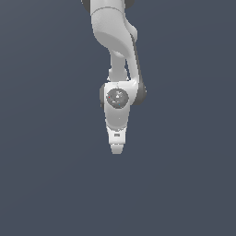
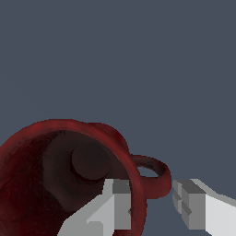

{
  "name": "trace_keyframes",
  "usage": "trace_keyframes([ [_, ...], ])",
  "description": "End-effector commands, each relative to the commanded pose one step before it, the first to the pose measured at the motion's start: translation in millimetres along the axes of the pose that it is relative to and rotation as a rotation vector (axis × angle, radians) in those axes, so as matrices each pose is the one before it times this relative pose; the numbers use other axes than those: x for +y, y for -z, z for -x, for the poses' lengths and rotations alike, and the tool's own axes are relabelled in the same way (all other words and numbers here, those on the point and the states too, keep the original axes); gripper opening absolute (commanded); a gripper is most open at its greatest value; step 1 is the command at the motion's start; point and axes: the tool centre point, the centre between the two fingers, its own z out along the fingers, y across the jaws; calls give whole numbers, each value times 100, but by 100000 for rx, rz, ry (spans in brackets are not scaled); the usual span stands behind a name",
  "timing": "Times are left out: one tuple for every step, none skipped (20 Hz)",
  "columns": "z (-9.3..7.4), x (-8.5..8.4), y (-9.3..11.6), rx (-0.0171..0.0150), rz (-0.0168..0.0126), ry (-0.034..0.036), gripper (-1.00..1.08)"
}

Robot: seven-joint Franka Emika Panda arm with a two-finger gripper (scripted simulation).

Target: Pick up the object and move it to a goal position.

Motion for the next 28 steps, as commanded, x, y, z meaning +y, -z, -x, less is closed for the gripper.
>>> trace_keyframes([
  [-19,-82,-111,20,-260,31,-100],
  [22,58,76,-26,180,-13,-100],
  [-28,33,39,-6,118,-16,-100],
  [-83,97,126,-19,371,-49,-100],
  [-139,163,203,-31,608,-81,-100],
  [-193,227,285,-44,850,-113,-100],
  [-246,290,365,-56,1086,-144,-100],
  [-298,350,442,-68,1314,-174,-100],
  [-348,408,517,-79,1536,-204,-100],
  [-396,464,587,-90,1746,-231,-100],
  [-440,516,656,-101,1948,-257,-100],
  [-483,566,720,-112,2135,-282,-100],
  [-522,612,780,-121,2311,-305,-100],
  [-558,654,835,-131,2473,-326,-100],
  [-591,692,885,-139,2621,-345,-100],
  [-620,727,930,-147,2754,-362,-100],
  [-646,757,972,-155,2873,-378,-100],
  [-669,784,1006,-161,2977,-391,-100],
  [-688,807,1037,-168,3065,-402,-100],
  [-702,824,1059,-175,3132,-411,-100],
  [-709,834,1073,-183,3172,-416,-100],
  [-711,838,1078,-186,3189,-418,-100],
  [-703,831,1069,-190,3161,-414,-100],
  [-674,799,1027,-195,3040,-398,-100],
  [-644,768,985,-201,2920,-381,-100],
  [-618,740,947,-204,2811,-367,-100],
  [-594,714,912,-204,2712,-354,-100],
  [-572,690,881,-206,2621,-341,-100],
])
